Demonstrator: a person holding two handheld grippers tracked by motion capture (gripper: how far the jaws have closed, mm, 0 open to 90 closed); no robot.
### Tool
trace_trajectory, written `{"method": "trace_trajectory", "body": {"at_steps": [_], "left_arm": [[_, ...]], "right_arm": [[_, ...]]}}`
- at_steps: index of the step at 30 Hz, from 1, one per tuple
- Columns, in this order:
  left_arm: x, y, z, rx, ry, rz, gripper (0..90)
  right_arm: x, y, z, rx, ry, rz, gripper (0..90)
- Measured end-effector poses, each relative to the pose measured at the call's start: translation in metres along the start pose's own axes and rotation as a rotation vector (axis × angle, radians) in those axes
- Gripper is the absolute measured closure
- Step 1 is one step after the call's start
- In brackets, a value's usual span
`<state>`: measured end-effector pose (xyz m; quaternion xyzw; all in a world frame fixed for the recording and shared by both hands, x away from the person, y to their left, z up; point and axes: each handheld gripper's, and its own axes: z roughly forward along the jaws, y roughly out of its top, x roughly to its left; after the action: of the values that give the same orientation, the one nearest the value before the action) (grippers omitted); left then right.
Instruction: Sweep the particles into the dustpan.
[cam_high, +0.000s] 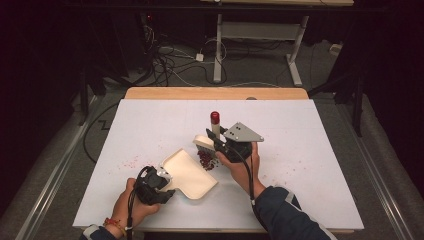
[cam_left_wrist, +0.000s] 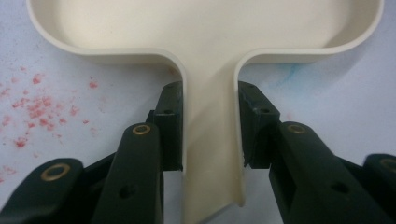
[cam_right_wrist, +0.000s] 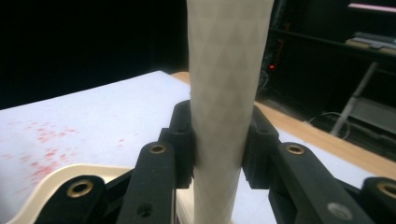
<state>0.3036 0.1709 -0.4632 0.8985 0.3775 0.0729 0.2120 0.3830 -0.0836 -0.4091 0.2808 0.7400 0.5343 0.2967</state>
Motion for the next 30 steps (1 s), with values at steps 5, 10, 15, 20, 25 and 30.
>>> {"method": "trace_trajectory", "body": {"at_steps": [5,10,15,20,25,30], "left_arm": [[0.003,0.001,0.001,-0.001,-0.001,-0.009,64.3],[0.005,0.000,-0.005,0.021,0.008,0.006,64.4],[0.008,0.002,-0.005,0.059,0.008,0.030,64.4],[0.014,0.005,-0.004,0.075,-0.007,0.028,64.3],[0.015,0.006,-0.004,0.075,-0.008,0.024,64.3],[0.016,0.008,0.000,0.084,-0.010,0.018,64.3]], "right_arm": [[0.002,0.000,0.002,0.003,0.022,0.023,69.7],[0.010,0.000,0.001,0.015,0.049,-0.016,69.6],[0.007,-0.001,-0.001,0.007,0.050,-0.002,69.6],[0.007,0.001,0.000,0.009,0.038,-0.039,69.7],[0.006,-0.001,-0.001,-0.002,0.043,0.008,69.7],[0.010,-0.002,-0.002,-0.004,0.053,0.007,69.7]]}}
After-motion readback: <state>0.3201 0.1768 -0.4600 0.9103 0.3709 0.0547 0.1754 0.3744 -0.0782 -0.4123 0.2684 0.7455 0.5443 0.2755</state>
